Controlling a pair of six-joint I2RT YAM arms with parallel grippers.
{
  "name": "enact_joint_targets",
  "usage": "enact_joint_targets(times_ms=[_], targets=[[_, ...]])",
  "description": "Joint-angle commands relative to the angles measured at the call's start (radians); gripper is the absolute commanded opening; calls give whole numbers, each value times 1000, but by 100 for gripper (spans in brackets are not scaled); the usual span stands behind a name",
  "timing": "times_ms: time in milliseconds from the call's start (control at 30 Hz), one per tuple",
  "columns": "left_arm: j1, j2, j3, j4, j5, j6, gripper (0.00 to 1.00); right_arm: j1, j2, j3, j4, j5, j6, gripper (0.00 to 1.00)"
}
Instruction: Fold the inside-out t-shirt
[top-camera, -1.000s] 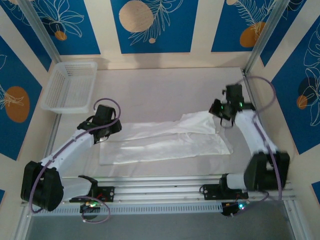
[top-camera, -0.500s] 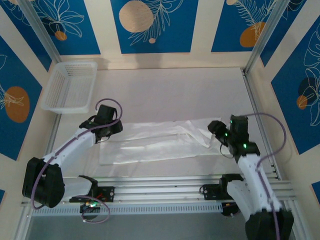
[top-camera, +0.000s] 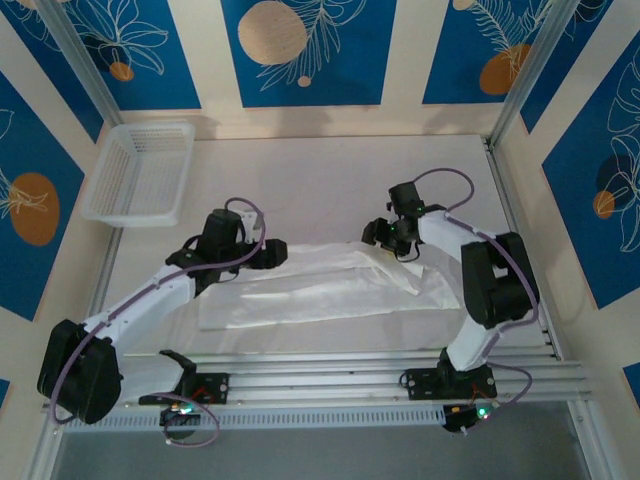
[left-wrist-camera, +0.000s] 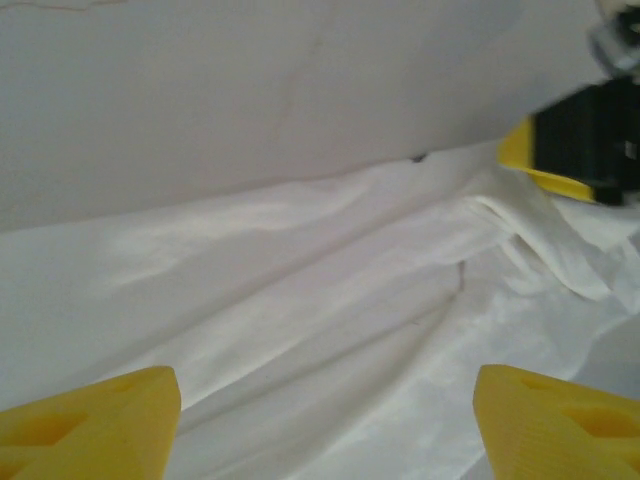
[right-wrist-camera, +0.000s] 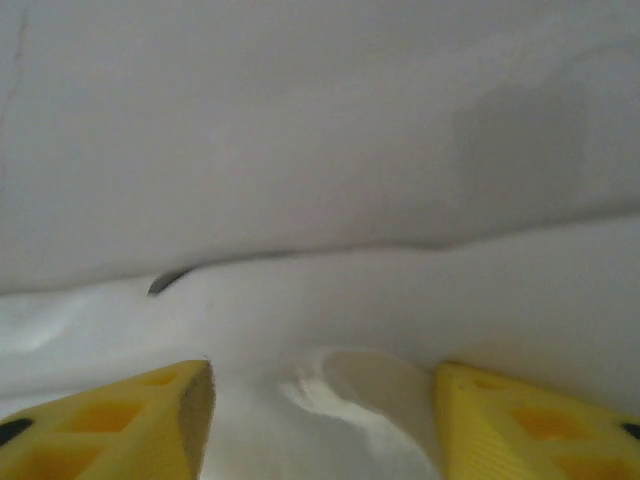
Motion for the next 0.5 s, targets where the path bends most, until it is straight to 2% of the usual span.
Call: enact_joint_targets(times_ms=[0,100,167,333,467], targets=[[-15,-16,-19,34,31,31,80,14,32,55,-29,-15,-26,45],[-17,-14,-24,30,7,32,81,19,14,44,-29,-5,-22,12],[-17,-6,-20,23,-6,32,81,18,-9,35,-45,-5,-18,0],[-18,18,-5,10,-14,36,81,46,-139,-36,-114,-24,1,0],[-19,20,-8,5,-25,32,81,142,-332,-247,-113,-38,100,0]])
